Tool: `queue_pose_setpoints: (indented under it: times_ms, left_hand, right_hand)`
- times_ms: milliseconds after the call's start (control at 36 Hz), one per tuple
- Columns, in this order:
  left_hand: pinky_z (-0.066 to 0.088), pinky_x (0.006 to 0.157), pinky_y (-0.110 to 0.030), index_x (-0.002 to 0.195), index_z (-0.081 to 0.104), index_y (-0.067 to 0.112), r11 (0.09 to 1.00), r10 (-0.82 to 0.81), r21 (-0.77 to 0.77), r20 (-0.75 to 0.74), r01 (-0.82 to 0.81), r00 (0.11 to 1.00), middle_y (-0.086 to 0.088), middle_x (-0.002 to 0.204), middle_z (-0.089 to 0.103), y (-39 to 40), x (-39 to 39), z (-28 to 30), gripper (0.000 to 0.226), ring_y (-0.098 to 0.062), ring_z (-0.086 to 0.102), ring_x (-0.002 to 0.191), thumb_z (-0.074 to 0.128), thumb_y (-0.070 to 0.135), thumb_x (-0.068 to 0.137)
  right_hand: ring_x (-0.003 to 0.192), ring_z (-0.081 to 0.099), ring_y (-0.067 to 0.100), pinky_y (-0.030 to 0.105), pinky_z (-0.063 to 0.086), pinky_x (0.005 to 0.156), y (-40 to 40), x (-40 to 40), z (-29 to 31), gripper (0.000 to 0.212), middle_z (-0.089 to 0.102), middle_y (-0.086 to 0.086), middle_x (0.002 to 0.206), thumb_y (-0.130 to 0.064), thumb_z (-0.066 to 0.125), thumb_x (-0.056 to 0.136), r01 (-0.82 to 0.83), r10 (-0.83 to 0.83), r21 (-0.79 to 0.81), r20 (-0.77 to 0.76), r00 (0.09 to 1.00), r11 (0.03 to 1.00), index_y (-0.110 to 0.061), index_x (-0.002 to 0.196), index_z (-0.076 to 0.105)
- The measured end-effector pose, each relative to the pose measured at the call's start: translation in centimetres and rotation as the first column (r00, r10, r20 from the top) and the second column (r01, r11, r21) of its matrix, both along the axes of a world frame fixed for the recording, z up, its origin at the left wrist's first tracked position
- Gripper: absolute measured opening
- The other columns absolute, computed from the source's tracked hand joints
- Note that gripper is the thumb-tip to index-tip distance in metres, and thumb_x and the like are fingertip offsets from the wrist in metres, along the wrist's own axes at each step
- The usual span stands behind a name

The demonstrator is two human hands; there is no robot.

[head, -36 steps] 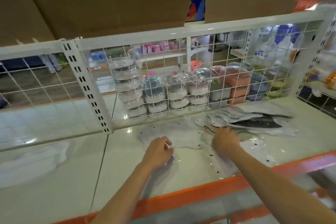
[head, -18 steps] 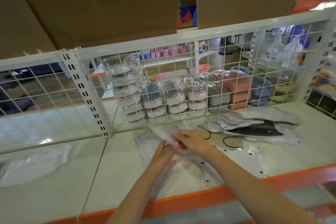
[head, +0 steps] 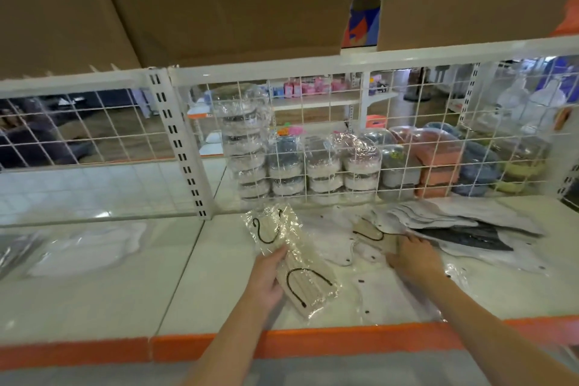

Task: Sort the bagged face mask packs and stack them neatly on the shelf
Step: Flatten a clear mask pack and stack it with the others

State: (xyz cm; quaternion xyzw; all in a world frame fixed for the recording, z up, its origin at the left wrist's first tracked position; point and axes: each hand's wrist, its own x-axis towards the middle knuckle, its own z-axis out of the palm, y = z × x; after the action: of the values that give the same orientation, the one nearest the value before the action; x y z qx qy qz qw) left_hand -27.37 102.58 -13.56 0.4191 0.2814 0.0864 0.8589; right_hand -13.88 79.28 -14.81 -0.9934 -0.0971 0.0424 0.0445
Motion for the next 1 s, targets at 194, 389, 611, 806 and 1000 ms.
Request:
queue_pose_setpoints:
  times_ms: [194,389,611,806,1000]
  left_hand:
    - [0.049,0.091,-0.046,0.114,0.061,0.001,1.000,-0.007,-0.004,-0.003,0.007,1.000,-0.021,0.110,0.067,0.2,0.0,-0.3,0.028,-0.033,0.064,0.103,0.048,0.017,0.097]
    - [0.051,0.091,-0.043,0.122,0.059,0.005,0.988,-0.127,-0.066,0.142,0.137,0.982,-0.020,0.119,0.064,-0.9,0.3,0.5,0.045,-0.030,0.062,0.110,0.043,0.039,0.096]
    - [0.054,0.079,-0.039,0.099,0.065,-0.004,0.984,-0.171,-0.027,0.105,0.174,0.980,-0.023,0.094,0.068,-0.7,1.0,0.7,0.022,-0.030,0.068,0.082,0.055,0.010,0.087]
    - [0.055,0.062,-0.028,0.089,0.063,-0.007,0.977,-0.164,0.121,-0.085,0.173,0.983,-0.013,0.072,0.070,0.5,0.4,0.8,0.015,-0.019,0.068,0.062,0.048,-0.005,0.091]
    - [0.049,0.043,-0.019,0.059,0.057,-0.004,0.967,-0.148,0.194,-0.096,0.165,0.984,-0.012,0.050,0.059,0.2,0.0,1.1,0.032,-0.015,0.060,0.041,0.043,-0.018,0.085]
  right_hand:
    - [0.080,0.059,0.021,0.029,0.045,0.069,2.0,-1.1,1.9,0.026,0.063,0.002,0.092,-0.025,0.035,0.099,-0.038,0.032,0.056,0.095,0.995,0.998,-0.019,0.104,0.060]
    - [0.068,0.057,0.018,0.020,0.040,0.052,7.9,-4.7,6.0,0.034,0.057,0.000,0.075,-0.030,0.033,0.101,-0.247,0.256,0.475,0.047,0.965,0.844,-0.021,0.079,0.057]
    - [0.106,0.064,0.020,0.027,0.053,0.089,9.5,-5.7,7.3,0.031,0.065,0.007,0.116,-0.029,0.040,0.100,0.211,0.568,0.934,-0.344,0.748,0.288,-0.014,0.120,0.058]
    - [0.098,0.060,0.016,0.031,0.048,0.089,6.1,-3.2,4.8,0.018,0.063,-0.001,0.102,-0.008,0.052,0.091,-0.022,0.330,0.752,-0.262,0.907,0.658,-0.016,0.105,0.059]
    - [0.085,0.056,0.013,0.016,0.042,0.068,4.9,-3.6,2.6,0.012,0.061,0.001,0.096,-0.011,0.053,0.091,0.037,0.311,0.753,-0.315,0.897,0.657,-0.017,0.098,0.061]
